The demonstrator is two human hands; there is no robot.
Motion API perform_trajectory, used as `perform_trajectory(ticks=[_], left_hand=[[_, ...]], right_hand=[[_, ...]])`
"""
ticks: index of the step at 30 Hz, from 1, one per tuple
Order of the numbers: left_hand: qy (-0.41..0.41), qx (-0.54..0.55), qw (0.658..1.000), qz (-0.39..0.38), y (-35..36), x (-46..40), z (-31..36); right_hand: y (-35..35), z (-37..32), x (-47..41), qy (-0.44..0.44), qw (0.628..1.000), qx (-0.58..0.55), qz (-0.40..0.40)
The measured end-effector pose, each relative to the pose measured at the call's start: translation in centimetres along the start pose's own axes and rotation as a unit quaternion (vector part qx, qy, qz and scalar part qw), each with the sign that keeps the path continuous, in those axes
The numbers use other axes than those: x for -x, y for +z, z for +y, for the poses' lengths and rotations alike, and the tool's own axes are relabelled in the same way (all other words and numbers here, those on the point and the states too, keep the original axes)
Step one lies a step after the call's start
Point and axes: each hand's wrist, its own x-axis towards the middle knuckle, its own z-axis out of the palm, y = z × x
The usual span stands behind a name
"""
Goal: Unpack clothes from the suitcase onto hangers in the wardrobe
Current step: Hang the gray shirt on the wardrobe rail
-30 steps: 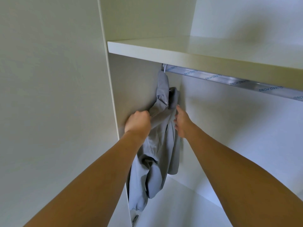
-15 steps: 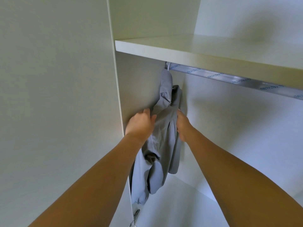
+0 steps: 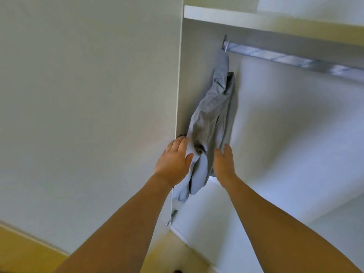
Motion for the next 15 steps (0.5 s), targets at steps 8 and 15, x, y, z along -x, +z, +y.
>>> perform_trajectory(ticks=[8,15], left_hand=[[-0.079,0.003,0.99,-0.119,-0.1,13.3,-5.7],[-0.228,0.003,0.936,-0.267,-1.2,23.2,-10.9]], right_hand=[[5.1,4.9,12.3,0.024,0.989,0.128,-0.069],[9.8,8.1,19.4,0.012,0.886,0.36,-0.292]])
